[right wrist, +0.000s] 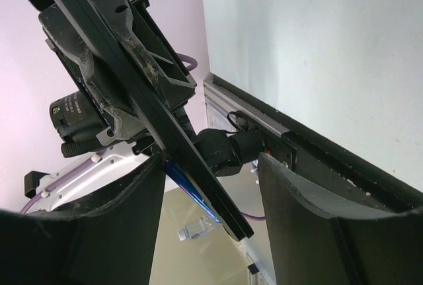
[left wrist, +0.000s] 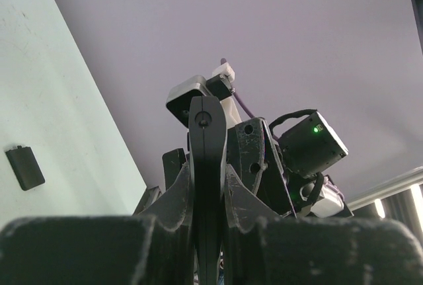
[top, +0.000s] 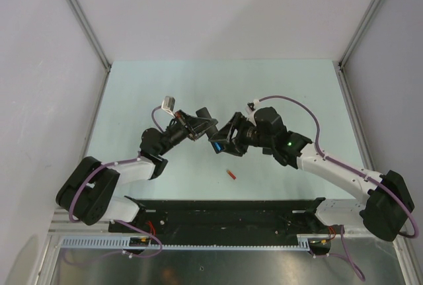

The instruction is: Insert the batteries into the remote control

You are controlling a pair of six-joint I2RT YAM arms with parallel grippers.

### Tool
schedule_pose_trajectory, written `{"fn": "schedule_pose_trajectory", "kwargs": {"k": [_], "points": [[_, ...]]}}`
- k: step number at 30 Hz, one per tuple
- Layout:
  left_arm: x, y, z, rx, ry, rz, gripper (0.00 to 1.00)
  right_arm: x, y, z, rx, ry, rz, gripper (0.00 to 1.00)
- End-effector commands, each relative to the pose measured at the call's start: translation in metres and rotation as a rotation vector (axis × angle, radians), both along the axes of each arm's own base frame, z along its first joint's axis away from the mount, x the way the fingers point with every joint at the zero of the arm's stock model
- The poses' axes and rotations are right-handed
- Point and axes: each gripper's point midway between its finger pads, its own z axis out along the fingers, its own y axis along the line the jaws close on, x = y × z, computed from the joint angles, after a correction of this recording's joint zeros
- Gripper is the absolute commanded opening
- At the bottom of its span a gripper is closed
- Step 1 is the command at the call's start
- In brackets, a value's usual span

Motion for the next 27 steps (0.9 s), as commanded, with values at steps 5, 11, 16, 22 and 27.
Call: {"fn": "schedule_pose_trajectory", "kwargs": {"k": [5, 11, 16, 22, 27], "points": [[-0.005, 0.013, 0.044, -0.132, -0.062, 0.028, 0.0, 0.0, -0.006, -0.005, -0.009, -0.017, -0.03, 0.59], [-0.006, 0.015, 0.05, -0.151, -0.069, 0.025, 0.0, -0.002, -0.004, -0.004, 0.0, -0.024, -0.019, 0.57], [-0.007, 0.014, 0.051, -0.158, -0.074, 0.017, 0.0, -0.005, 0.0, -0.002, 0.009, -0.036, 0.001, 0.59], [-0.007, 0.013, 0.042, -0.136, -0.072, 0.017, 0.0, -0.007, 0.001, 0.005, 0.026, -0.059, 0.014, 0.69], [-0.006, 0.012, 0.037, -0.127, -0.064, 0.019, 0.0, -0.008, 0.002, 0.006, 0.029, -0.064, 0.017, 0.7]]}}
